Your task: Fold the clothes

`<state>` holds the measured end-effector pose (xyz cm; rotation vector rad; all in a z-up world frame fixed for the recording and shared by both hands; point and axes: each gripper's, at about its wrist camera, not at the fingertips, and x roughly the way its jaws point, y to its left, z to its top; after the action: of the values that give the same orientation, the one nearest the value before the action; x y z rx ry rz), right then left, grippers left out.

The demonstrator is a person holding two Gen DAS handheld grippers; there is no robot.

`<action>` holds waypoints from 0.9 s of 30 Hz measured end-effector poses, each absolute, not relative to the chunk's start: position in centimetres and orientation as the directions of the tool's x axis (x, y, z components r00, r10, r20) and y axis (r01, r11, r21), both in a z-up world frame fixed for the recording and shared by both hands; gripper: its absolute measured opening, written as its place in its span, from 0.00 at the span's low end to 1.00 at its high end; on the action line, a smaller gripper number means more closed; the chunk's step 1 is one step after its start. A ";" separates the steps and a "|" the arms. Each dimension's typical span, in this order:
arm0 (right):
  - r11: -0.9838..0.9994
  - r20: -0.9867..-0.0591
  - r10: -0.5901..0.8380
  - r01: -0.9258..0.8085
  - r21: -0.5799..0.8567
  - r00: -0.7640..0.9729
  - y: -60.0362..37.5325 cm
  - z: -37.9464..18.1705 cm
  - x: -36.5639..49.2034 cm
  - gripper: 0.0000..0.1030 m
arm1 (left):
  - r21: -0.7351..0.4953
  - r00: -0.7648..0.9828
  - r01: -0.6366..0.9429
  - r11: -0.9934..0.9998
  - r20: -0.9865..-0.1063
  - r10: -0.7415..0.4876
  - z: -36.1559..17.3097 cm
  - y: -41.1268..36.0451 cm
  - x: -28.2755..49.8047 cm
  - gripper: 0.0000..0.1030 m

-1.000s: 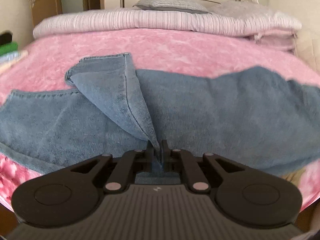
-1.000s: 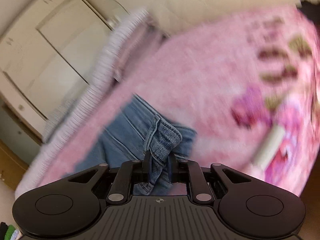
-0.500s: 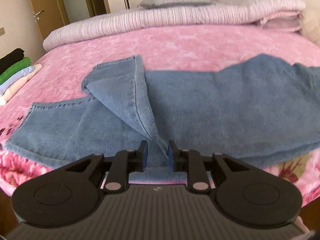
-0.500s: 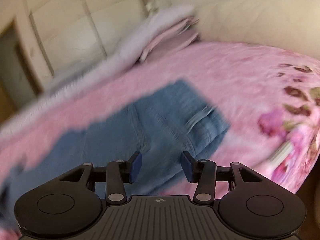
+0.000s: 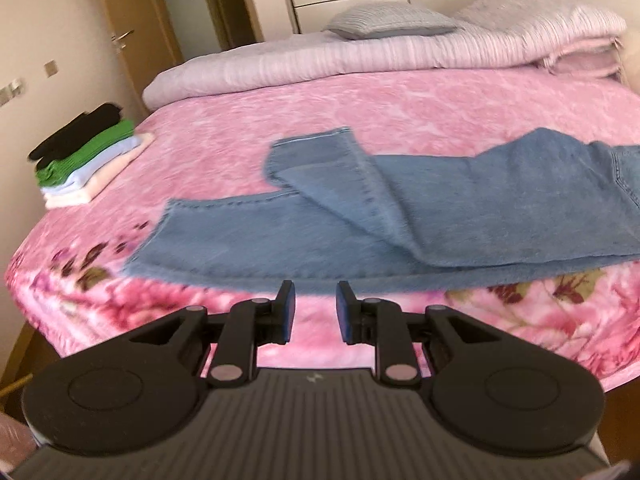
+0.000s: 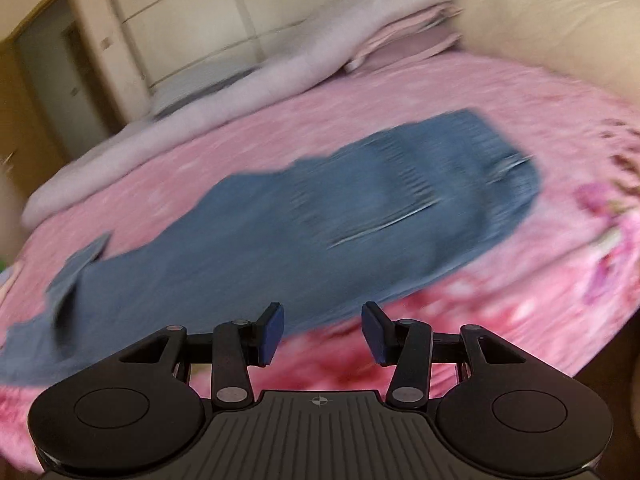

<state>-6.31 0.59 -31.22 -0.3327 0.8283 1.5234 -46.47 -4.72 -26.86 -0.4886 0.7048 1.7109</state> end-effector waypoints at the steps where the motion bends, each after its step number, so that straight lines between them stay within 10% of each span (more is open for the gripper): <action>1: 0.045 -0.661 0.730 -0.953 0.299 -0.172 0.7 -31.1 -7.7 0.46 | 0.194 -0.256 -0.966 -0.169 -0.654 0.712 -26.7 -5.3 -47.4 0.20; 27: -0.100 -0.752 0.520 -0.903 0.418 -0.406 13.9 -32.4 -25.9 0.46 | -0.093 -0.104 -0.966 -0.241 -0.713 0.694 -30.3 4.8 -64.9 0.20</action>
<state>-25.92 13.87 -32.36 -0.5187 1.0786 1.7160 -64.95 4.81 -30.30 -0.7764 0.4786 1.6690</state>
